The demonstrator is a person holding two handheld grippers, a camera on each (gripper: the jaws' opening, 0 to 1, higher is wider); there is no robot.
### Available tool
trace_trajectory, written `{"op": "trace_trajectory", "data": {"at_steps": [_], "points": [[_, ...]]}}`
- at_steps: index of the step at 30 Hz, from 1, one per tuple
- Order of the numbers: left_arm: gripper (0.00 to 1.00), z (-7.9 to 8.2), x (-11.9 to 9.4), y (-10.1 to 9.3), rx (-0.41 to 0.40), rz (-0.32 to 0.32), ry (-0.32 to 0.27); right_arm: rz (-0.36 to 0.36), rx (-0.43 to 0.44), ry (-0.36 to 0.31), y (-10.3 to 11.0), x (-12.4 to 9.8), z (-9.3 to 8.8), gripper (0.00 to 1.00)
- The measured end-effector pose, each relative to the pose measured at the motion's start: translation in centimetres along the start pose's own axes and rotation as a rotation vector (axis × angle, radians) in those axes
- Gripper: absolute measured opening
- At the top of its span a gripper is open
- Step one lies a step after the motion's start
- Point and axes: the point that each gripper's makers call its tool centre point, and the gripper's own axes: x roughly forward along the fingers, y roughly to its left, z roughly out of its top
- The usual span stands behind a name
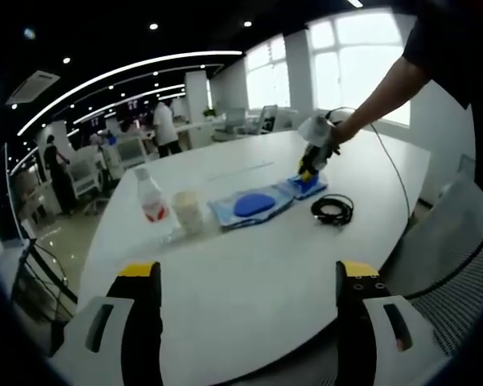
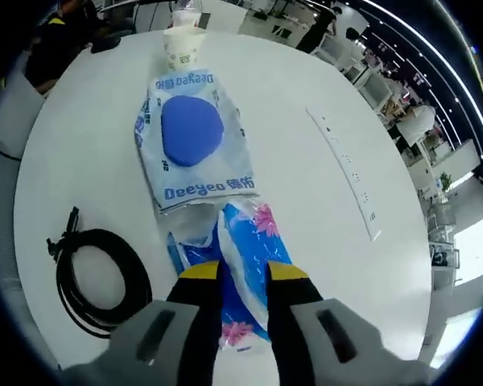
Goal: Arrange the tabletop items into an orderly group along one side of the table until the central work area is clear of visible clutter.
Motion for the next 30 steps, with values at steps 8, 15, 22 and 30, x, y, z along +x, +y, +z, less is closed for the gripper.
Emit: {"op": "trace_trajectory", "data": {"at_steps": [8,15,22,30], "points": [[0.88,0.0,0.0,0.0,0.001,-0.003,0.0,-0.01,0.091,-0.046,2.2,-1.6,0.0,0.37],[0.92,0.1,0.0,-0.2,-0.003,-0.011,-0.005,-0.019,0.228,-0.103,5.5,-3.2,0.4,0.43],[0.97,0.3,-0.1,-0.3,-0.018,-0.021,-0.023,0.012,0.29,-0.135,9.2,-4.0,0.9,0.44],[1.0,0.7,-0.1,-0.1,-0.031,-0.012,-0.051,0.044,0.38,-0.172,13.3,-4.3,2.3,0.41]]}}
